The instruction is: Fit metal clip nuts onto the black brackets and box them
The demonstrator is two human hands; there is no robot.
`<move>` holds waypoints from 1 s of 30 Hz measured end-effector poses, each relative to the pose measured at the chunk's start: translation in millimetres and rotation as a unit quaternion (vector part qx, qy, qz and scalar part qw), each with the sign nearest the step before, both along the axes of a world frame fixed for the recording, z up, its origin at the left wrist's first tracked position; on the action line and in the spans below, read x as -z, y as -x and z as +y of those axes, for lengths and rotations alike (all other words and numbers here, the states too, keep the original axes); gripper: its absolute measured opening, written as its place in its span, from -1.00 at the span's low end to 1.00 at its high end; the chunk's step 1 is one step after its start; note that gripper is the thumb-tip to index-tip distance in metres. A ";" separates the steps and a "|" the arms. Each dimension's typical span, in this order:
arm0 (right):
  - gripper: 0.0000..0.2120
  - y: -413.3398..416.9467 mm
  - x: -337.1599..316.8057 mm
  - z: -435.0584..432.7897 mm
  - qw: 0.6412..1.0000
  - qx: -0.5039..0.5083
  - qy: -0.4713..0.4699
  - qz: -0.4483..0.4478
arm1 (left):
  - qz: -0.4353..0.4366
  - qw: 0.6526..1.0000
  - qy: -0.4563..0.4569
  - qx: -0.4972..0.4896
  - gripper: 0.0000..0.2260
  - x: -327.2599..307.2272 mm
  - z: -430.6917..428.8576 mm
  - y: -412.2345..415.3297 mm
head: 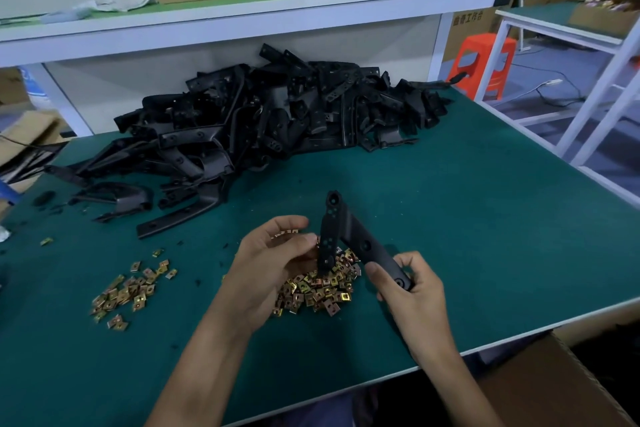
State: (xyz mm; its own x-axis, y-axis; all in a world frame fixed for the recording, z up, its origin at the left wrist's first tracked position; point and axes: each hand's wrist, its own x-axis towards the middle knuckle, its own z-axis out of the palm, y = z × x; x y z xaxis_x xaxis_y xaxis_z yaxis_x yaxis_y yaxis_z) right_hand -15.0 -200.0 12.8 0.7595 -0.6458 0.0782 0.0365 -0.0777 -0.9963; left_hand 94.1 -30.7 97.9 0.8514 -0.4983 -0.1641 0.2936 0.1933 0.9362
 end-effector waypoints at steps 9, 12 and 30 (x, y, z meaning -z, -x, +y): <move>-0.55 1.1 -1.1 -1.7 1.000 -0.007 -0.019 -0.007 | 0.033 0.998 0.046 0.016 -0.80 4.0 -4.6 2.5; -0.53 0.8 0.6 -2.6 1.000 0.000 -0.012 -0.002 | 0.019 0.999 0.039 0.009 -0.79 4.9 -5.3 1.7; -0.59 -0.1 10.7 0.3 0.993 0.004 0.111 0.035 | -0.090 0.978 -0.180 0.046 -0.78 3.2 3.8 -8.3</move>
